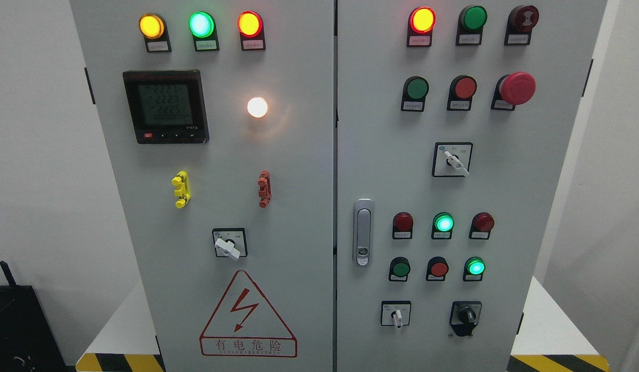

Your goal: Flip black knob to close circuit

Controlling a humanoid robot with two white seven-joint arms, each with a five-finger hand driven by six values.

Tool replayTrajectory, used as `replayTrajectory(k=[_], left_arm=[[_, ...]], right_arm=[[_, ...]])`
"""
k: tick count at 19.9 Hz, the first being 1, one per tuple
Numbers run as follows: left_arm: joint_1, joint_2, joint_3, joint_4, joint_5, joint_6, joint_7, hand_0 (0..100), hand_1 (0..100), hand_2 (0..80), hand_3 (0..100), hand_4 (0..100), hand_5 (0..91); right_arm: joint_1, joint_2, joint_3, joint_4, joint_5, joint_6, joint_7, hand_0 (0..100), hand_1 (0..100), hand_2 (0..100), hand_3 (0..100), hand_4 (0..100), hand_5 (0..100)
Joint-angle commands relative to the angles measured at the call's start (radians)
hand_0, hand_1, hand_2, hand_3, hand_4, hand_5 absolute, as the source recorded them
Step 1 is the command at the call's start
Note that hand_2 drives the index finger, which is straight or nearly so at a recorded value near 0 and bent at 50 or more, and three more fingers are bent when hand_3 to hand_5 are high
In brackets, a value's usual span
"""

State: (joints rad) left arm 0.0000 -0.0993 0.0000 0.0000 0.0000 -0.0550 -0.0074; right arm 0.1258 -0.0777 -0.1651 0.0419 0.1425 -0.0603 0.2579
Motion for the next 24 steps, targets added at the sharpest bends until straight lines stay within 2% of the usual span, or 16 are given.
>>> replayTrajectory(k=[1,10,14,17,19,21,24], left_arm=[[0.034,0.000,0.011,-0.034,0.008,0.000,0.000,0,0,0.0,5,3,0.0],[0.034,0.000,0.011,-0.034,0.008,0.000,0.000,0,0,0.0,5,3,0.0],[0.034,0.000,0.011,-0.034,0.008,0.000,0.000,0,0,0.0,5,3,0.0],[0.034,0.000,0.011,-0.034,0.008,0.000,0.000,0,0,0.0,5,3,0.0],[0.034,0.000,0.011,-0.034,0.008,0.000,0.000,0,0,0.0,5,3,0.0],[0.034,0.001,0.011,-0.034,0.008,0.000,0.000,0,0,0.0,5,3,0.0],[0.034,0.000,0.011,-0.034,0.008,0.000,0.000,0,0,0.0,5,3,0.0]], right_arm=[[0.002,-0.001,-0.001,0.003,0.000,-0.001,0.001,0,0,0,0,0,0],[0.006,-0.001,0.009,-0.037,-0.001,0.000,0.004,0,0,0,0,0,0],[0.054,0.012,0.009,-0.212,-0.001,0.001,0.023,0,0,0,0,0,0],[0.101,0.041,0.019,-0.443,-0.001,0.001,0.035,0,0,0,0,0,0],[0.136,0.042,0.054,-0.598,-0.004,-0.001,0.073,0,0,0,0,0,0],[0.149,0.042,0.071,-0.750,-0.059,-0.006,0.115,0,0,0,0,0,0],[0.187,0.038,0.122,-1.001,-0.216,0.001,0.127,0,0,0,0,0,0]])
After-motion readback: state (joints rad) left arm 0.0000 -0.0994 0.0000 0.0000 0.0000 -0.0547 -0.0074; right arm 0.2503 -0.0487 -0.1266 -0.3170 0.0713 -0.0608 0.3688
